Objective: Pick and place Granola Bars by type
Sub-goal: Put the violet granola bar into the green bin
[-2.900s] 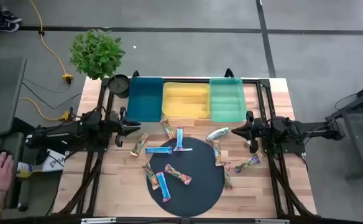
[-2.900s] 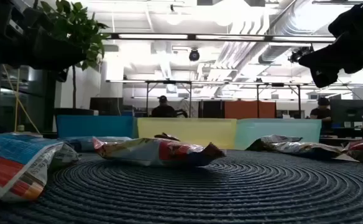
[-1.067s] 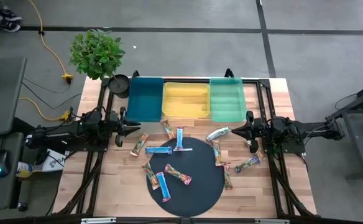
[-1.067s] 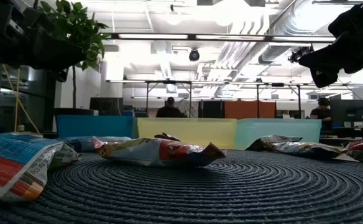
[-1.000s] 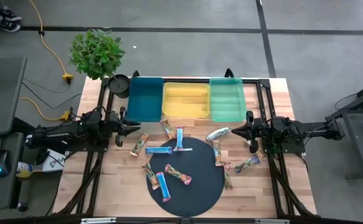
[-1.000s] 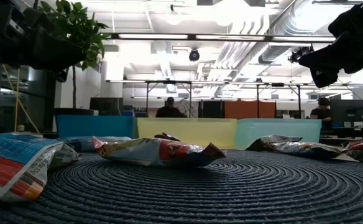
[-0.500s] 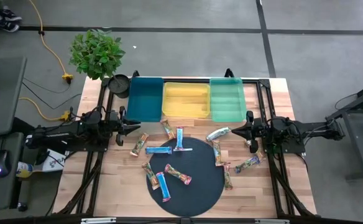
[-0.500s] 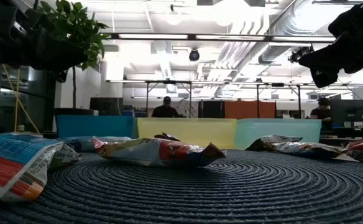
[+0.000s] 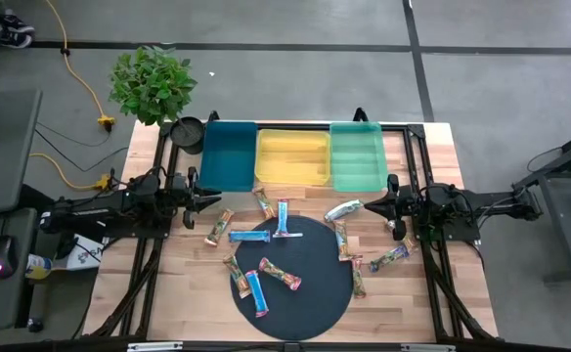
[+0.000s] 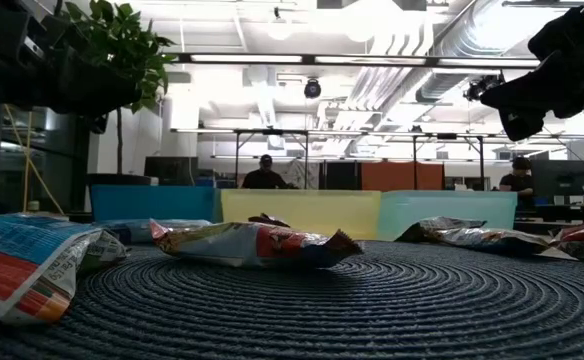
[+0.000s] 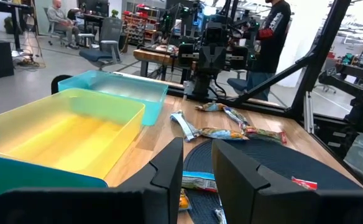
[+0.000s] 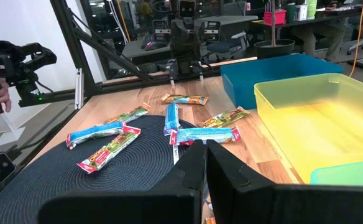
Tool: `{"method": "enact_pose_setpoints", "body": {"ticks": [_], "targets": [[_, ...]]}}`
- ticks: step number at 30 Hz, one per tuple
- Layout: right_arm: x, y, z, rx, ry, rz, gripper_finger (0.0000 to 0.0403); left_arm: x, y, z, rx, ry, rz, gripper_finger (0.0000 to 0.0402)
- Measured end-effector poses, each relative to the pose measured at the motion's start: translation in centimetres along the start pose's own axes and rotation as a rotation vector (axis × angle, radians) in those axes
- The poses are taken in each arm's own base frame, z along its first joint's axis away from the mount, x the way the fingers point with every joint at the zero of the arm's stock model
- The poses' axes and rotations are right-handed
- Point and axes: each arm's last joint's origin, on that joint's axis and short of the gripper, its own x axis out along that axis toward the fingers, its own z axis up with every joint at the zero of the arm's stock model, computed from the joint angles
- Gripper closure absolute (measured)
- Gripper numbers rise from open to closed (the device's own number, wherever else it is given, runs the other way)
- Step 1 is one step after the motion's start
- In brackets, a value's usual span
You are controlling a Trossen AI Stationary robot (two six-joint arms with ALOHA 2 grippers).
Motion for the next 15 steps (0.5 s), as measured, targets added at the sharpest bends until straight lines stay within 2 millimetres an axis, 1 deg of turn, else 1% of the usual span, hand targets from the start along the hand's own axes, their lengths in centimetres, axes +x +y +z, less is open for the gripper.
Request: {"method": "enact_pose_setpoints", "body": {"ticks": [15], "targets": [[0.03, 0.05, 0.29, 0.003, -0.041, 0.005, 0.0402, 0.00, 0.00, 0.00, 0.000, 0.000, 0.000, 0.0319]]}}
